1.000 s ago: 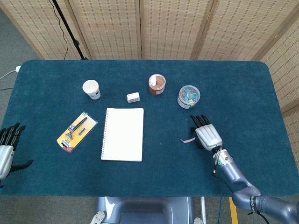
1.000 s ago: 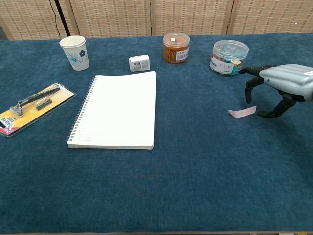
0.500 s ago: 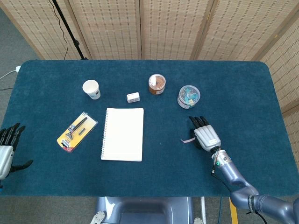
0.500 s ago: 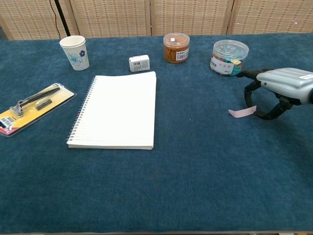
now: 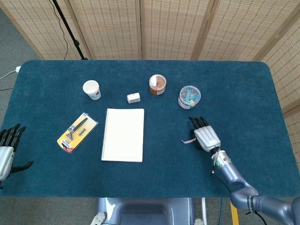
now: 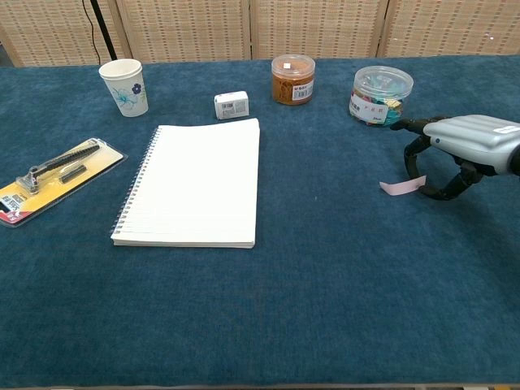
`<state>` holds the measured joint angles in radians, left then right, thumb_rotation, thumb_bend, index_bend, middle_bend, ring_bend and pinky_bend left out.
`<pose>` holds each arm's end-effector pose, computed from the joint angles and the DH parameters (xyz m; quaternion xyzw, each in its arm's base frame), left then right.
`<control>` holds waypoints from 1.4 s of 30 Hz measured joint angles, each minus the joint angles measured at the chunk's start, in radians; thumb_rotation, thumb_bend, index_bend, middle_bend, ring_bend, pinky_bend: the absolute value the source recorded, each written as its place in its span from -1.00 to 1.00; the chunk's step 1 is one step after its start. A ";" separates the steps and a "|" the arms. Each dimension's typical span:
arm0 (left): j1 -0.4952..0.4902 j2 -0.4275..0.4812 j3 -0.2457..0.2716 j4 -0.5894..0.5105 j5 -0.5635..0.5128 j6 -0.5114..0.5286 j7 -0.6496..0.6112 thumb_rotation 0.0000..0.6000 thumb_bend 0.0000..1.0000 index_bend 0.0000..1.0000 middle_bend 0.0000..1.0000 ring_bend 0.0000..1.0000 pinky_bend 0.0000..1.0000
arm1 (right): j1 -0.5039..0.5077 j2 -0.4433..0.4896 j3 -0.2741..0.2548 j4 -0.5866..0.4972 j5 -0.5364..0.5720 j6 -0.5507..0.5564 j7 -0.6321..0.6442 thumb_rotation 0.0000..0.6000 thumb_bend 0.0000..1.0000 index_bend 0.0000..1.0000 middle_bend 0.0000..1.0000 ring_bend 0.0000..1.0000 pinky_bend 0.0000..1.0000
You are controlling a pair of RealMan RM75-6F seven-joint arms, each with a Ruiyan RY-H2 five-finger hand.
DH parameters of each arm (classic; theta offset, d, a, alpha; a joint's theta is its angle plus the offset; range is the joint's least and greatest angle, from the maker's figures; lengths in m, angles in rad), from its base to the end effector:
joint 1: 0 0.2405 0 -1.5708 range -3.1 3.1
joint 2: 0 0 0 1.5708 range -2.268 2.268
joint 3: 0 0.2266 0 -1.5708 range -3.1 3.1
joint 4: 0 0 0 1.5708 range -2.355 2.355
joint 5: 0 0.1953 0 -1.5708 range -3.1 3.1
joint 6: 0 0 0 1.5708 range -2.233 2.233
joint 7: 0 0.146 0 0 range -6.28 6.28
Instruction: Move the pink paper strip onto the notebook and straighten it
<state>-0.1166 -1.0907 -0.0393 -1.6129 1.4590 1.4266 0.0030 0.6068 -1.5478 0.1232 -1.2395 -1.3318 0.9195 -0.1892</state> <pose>-0.2849 0.1864 0.1613 -0.6051 -0.3979 -0.3632 0.5862 -0.2058 -0.3180 0.0049 0.7603 -0.3524 0.3112 0.4483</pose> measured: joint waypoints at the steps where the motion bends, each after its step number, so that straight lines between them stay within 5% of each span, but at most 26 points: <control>1: 0.000 0.000 0.000 0.000 0.000 0.000 0.000 1.00 -1.00 -1.00 -1.00 -1.00 -1.00 | 0.001 -0.001 0.000 0.001 0.001 0.000 0.000 1.00 -0.07 0.07 -1.00 -1.00 -1.00; 26: 0.002 0.005 0.000 -0.002 0.000 -0.001 -0.010 1.00 -1.00 -1.00 -1.00 -1.00 -1.00 | 0.008 0.004 -0.002 -0.037 -0.003 0.032 -0.006 1.00 0.04 0.19 -1.00 -1.00 -1.00; 34: 0.001 0.009 0.002 -0.003 0.002 -0.004 -0.018 1.00 -1.00 -1.00 -1.00 -1.00 -1.00 | 0.060 -0.001 0.044 -0.091 -0.020 0.052 -0.078 1.00 0.07 0.19 -1.00 -1.00 -1.00; 42: 0.001 0.022 0.000 -0.002 -0.004 -0.010 -0.057 1.00 -1.00 -1.00 -1.00 -1.00 -1.00 | 0.158 -0.114 0.097 -0.071 0.005 0.037 -0.183 1.00 0.15 0.19 -1.00 -1.00 -1.00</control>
<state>-0.1154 -1.0684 -0.0396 -1.6148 1.4555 1.4168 -0.0536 0.7643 -1.6623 0.2199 -1.3108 -1.3269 0.9568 -0.3723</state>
